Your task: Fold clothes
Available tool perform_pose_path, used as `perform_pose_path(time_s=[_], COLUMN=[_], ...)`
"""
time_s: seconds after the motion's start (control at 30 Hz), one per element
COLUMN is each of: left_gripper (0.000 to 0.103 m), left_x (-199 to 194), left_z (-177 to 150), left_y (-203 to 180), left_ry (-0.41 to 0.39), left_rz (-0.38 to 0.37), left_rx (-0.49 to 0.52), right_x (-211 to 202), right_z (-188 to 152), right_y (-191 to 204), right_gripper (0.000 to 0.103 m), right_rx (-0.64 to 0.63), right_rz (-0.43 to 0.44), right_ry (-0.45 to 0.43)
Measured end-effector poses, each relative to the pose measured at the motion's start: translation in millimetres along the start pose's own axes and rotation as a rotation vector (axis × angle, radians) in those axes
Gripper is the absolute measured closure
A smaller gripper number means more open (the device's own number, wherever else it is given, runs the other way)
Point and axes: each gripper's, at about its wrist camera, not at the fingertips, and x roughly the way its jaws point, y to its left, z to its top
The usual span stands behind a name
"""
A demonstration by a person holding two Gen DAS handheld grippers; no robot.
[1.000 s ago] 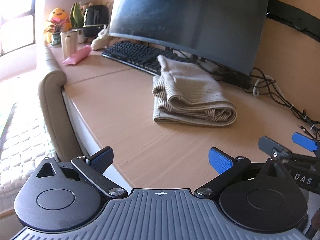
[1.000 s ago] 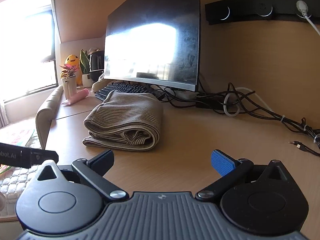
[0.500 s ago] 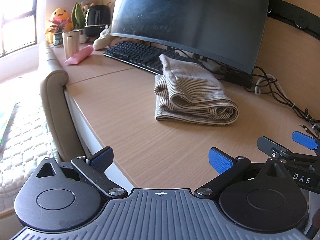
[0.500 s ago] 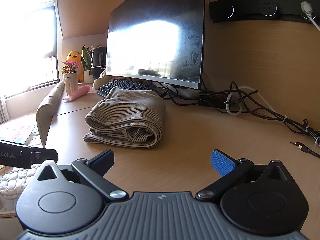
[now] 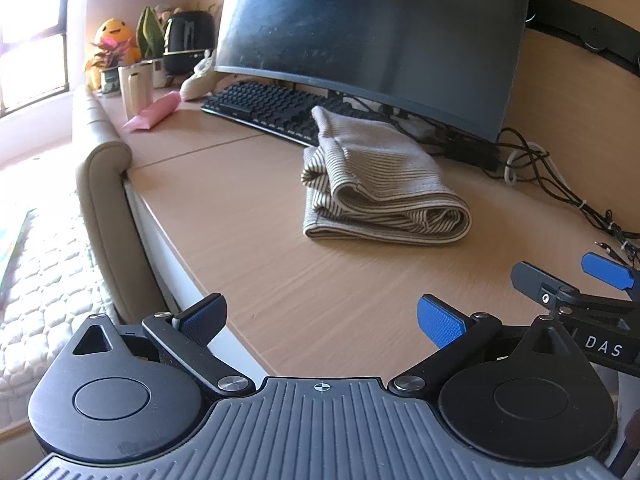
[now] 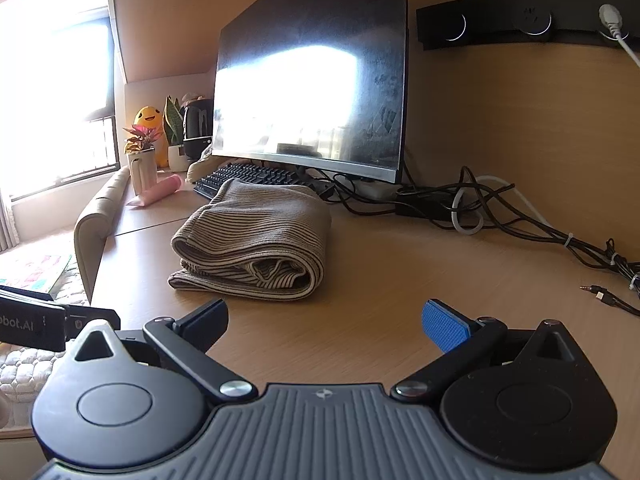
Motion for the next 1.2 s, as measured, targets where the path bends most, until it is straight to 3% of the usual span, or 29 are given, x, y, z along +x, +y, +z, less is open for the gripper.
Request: perform_pose_path(time_s=[1.2], left_gripper=[0.0], left_x=[1.5], left_z=[-3.8], left_y=[2.0], left_ry=[0.025], left_rz=[-0.001], left_rx=[-0.013], right_x=[6.5], right_z=[0.8], right_y=[-0.1], right_gripper=[0.0], right_rx=[-0.011], right_rz=[0.007], right_ry=[0.032])
